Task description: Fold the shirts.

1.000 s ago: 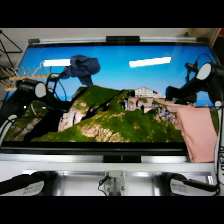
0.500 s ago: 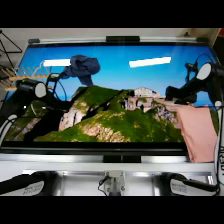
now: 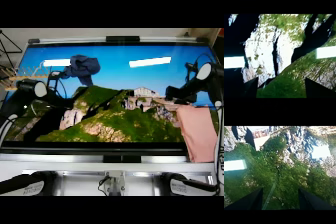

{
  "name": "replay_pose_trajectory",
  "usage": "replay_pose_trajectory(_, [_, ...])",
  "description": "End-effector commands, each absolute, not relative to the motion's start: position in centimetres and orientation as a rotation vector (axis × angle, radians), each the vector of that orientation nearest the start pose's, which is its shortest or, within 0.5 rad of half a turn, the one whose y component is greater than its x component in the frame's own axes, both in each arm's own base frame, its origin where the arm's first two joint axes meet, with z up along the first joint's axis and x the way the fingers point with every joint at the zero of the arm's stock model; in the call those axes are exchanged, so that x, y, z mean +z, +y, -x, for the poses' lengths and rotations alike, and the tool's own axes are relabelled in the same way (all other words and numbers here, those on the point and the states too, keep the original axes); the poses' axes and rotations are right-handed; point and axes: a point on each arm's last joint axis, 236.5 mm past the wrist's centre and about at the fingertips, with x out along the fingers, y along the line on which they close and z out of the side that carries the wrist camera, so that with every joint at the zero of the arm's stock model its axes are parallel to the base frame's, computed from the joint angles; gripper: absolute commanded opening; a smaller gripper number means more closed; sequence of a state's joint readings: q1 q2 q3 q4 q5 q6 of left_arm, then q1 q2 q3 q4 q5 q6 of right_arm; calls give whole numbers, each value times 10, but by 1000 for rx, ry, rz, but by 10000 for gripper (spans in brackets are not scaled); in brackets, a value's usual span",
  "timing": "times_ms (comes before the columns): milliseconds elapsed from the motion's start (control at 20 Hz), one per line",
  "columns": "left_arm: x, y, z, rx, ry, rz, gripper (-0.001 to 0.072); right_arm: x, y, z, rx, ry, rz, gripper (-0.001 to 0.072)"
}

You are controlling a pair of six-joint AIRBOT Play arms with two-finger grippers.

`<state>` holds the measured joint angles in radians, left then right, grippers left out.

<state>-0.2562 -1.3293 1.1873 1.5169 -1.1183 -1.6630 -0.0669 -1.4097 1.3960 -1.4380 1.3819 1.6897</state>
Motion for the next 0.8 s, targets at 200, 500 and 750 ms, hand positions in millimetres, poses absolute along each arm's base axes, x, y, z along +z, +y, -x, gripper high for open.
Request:
replay_pose_trajectory(200, [43, -122, -510, -160, 908, 226, 677, 34, 3, -417, -49, 1286, -264, 554])
replay_pose_trajectory(500, [25, -63, -623, 20, 887, 453, 678, 41, 23, -428, -3, 1244, -363, 554])
replay_pose_trajectory(750, [-33, -81, -650, -3, 909, 555, 678, 43, 31, -428, 22, 1244, -390, 554])
